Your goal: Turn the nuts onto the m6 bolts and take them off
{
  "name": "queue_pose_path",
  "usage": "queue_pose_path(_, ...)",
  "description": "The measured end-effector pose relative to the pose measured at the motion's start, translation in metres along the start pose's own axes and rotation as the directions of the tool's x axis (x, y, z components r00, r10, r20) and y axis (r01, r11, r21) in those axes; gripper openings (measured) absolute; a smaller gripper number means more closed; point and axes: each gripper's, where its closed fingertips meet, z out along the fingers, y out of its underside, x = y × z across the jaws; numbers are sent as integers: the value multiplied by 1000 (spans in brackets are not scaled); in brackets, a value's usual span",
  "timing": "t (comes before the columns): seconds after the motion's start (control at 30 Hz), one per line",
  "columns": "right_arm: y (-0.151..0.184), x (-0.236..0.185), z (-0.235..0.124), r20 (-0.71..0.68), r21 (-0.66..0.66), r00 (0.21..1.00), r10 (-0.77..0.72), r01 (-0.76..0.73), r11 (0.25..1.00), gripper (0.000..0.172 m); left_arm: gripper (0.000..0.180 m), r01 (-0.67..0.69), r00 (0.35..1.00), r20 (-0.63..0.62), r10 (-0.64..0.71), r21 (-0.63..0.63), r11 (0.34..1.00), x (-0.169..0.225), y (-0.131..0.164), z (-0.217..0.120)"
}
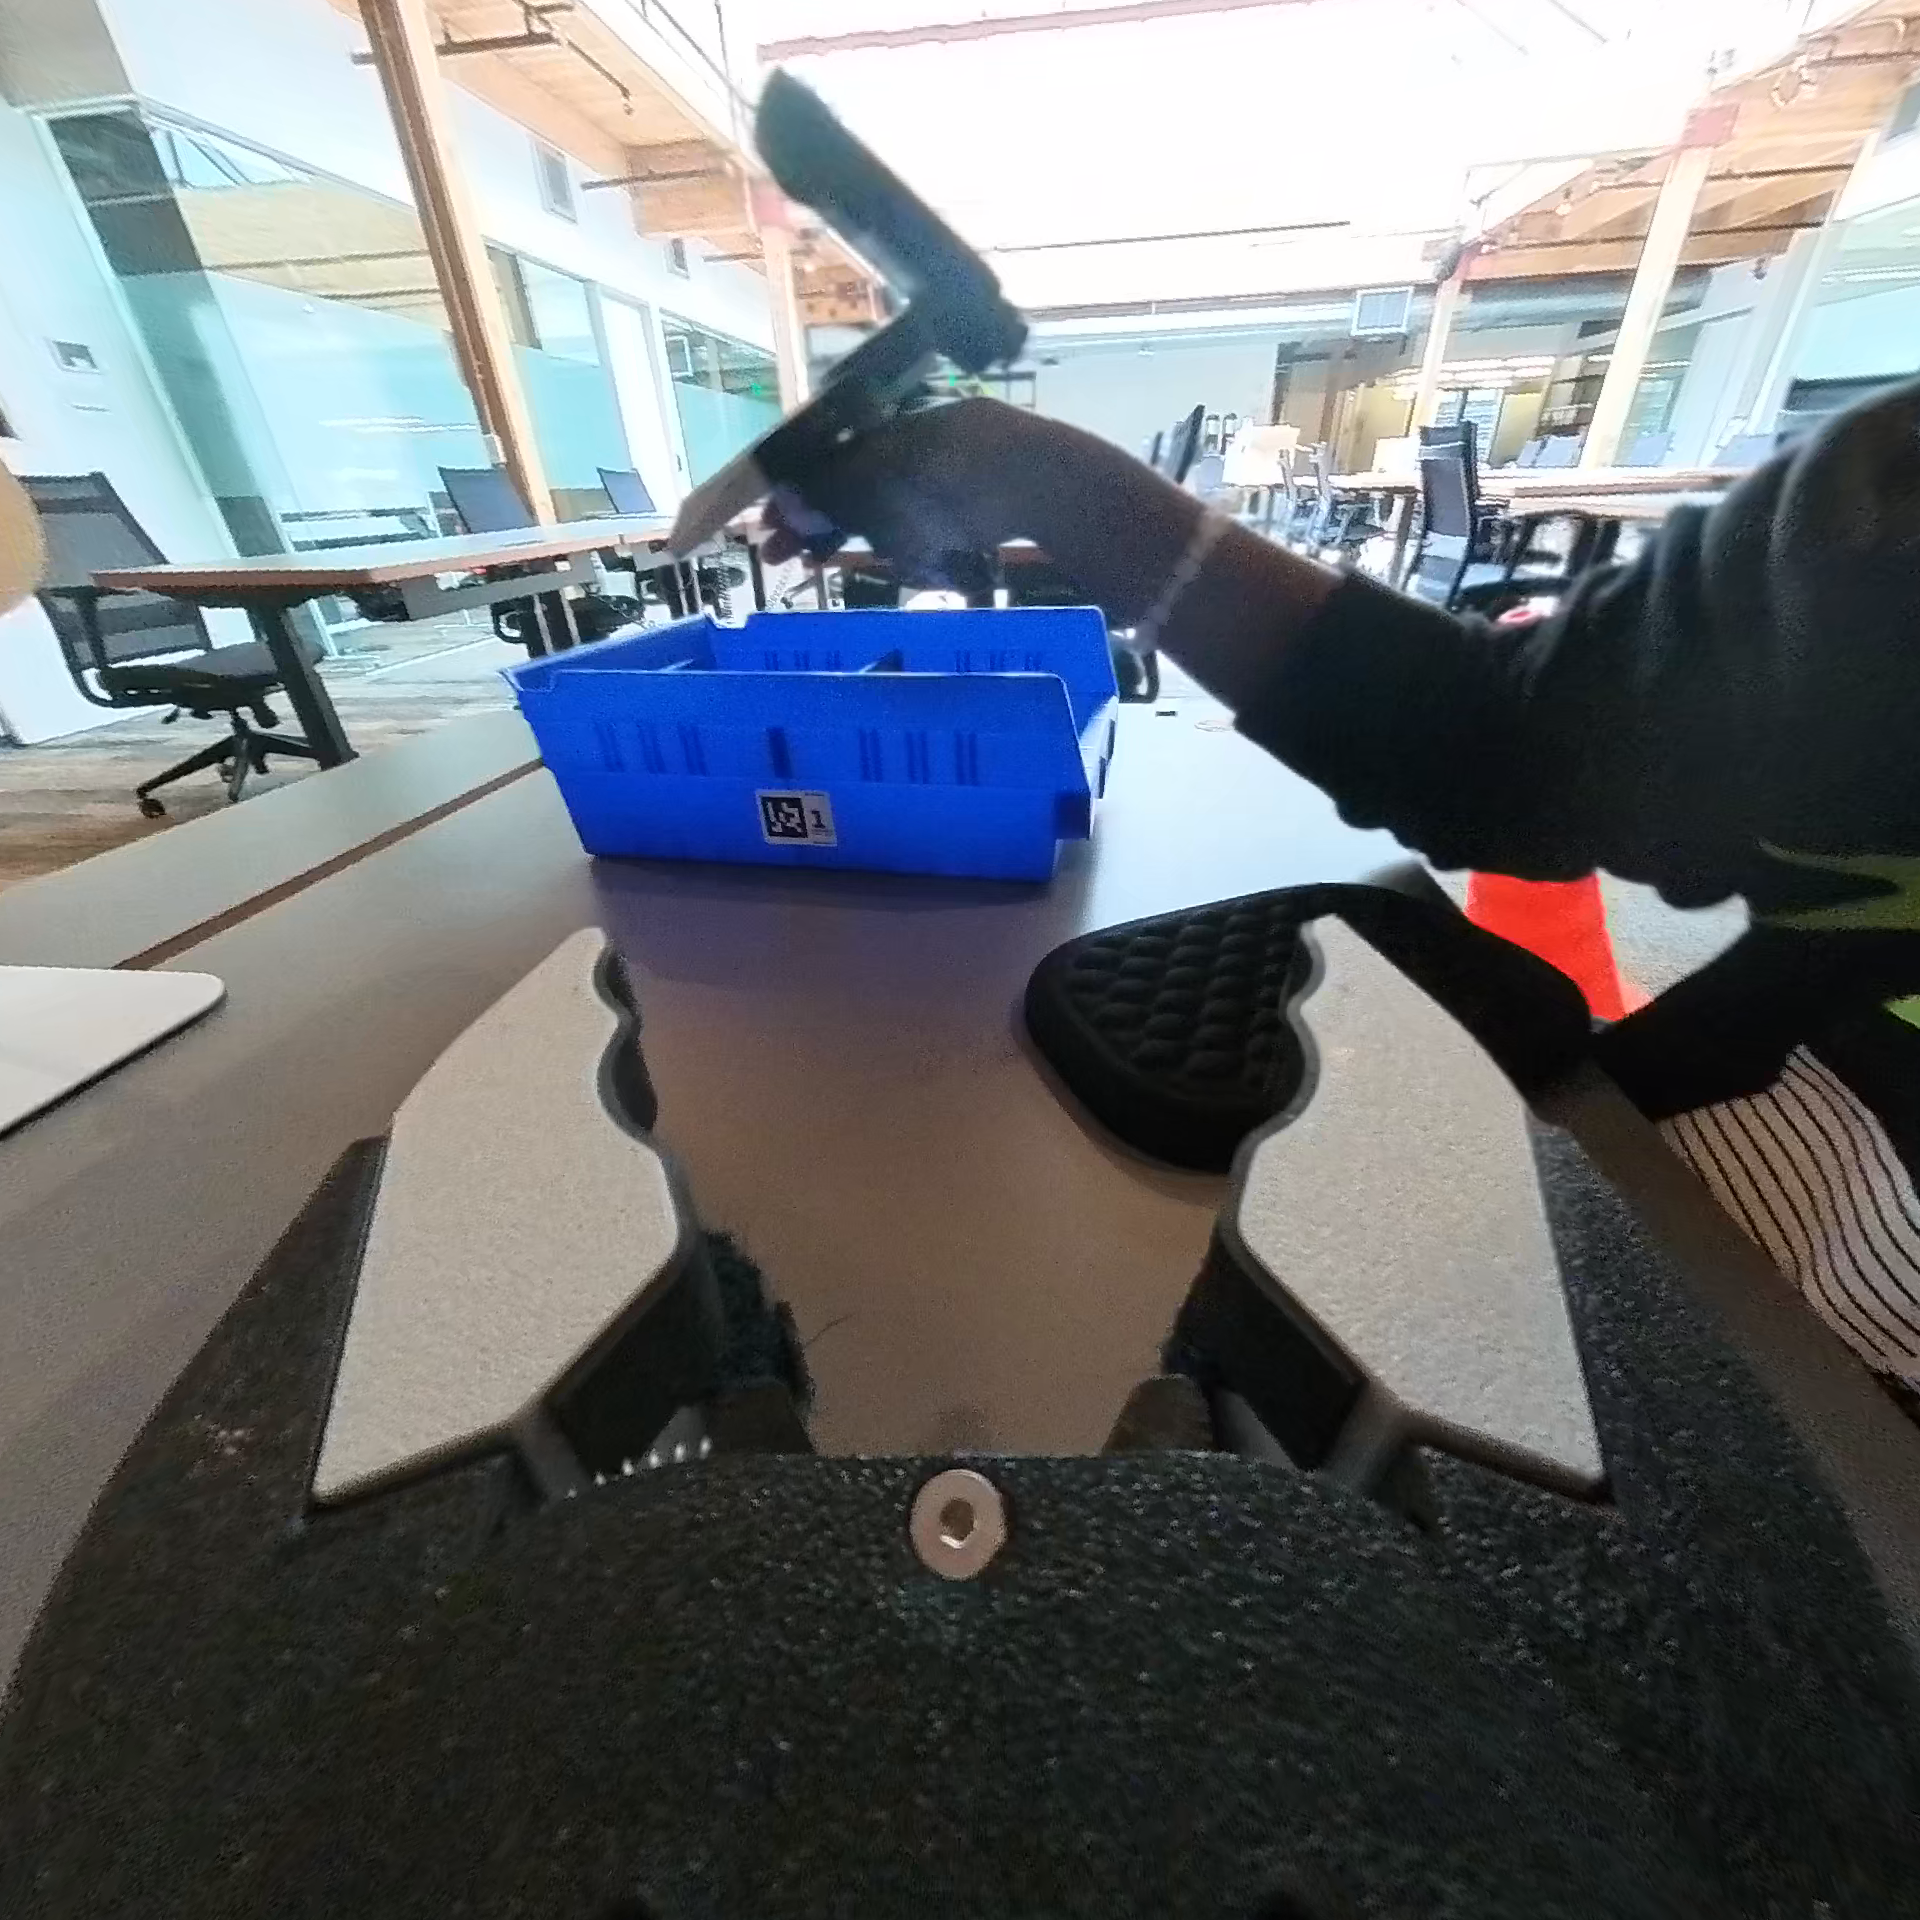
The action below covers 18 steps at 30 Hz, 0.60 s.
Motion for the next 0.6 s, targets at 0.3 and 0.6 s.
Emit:
queue_pose_path(0.3, -12, -125, -61, 154, 366, 988, 14, -70, 928, 62, 104, -83, 985, 155, 80, 13, 996, -21, -36, -22)
queue_pose_path(0.6, 1, -200, -59, 266, 525, 961, -71, -83, 847, 44, 70, -201, 767, 608, 203, -72, 977, -67, -139, -163)
